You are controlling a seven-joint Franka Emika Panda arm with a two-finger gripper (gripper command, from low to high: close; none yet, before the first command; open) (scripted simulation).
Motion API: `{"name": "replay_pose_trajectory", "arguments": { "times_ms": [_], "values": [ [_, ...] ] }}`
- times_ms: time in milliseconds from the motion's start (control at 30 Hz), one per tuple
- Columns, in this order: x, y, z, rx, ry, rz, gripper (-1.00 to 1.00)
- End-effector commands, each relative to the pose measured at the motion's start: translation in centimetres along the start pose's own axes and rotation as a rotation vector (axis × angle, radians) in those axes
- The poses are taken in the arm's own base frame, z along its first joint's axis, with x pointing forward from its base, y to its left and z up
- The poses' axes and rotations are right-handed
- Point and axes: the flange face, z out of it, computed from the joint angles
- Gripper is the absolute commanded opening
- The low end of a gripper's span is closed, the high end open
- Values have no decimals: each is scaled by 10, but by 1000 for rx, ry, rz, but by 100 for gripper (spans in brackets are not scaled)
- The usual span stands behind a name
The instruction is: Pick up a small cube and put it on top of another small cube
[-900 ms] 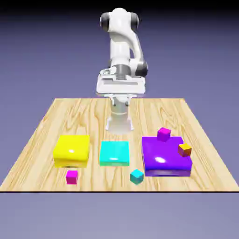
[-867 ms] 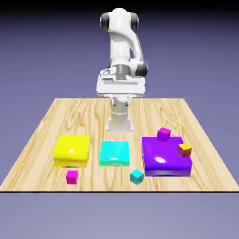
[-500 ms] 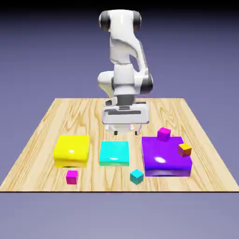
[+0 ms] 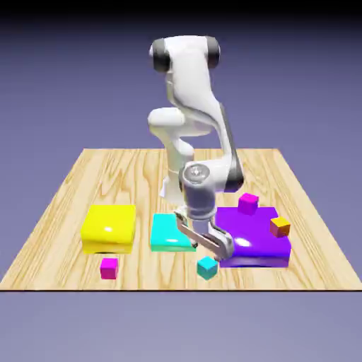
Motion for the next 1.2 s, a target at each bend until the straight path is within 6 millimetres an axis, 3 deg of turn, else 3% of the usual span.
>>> {"name": "replay_pose_trajectory", "arguments": {
  "times_ms": [0, 67, 100, 133, 267, 300, 367, 600, 833, 1000, 1033, 1100, 1167],
  "values": [
    [1, 0, 15, 0, 0, 0, 0],
    [2, 0, 41, 0, 0, 0, 0],
    [2, 0, 41, 0, 0, 0, -100],
    [2, 0, 41, 0, 0, 0, -100],
    [-1, 1, -17, 0, 0, 0, -100],
    [-5, 2, -30, 0, -4, -4, -100],
    [-33, -5, -55, 31, -50, -47, -100],
    [-131, 63, -119, 28, -92, -376, -100],
    [-204, 155, -161, 21, -87, -709, -100],
    [-207, 242, -132, -103, 87, -904, -100],
    [-193, 241, -126, -109, 108, -900, -100],
    [-191, 241, -126, -109, 110, -899, -100],
    [-188, 239, -100, -109, 110, -898, -100]
  ]
}}
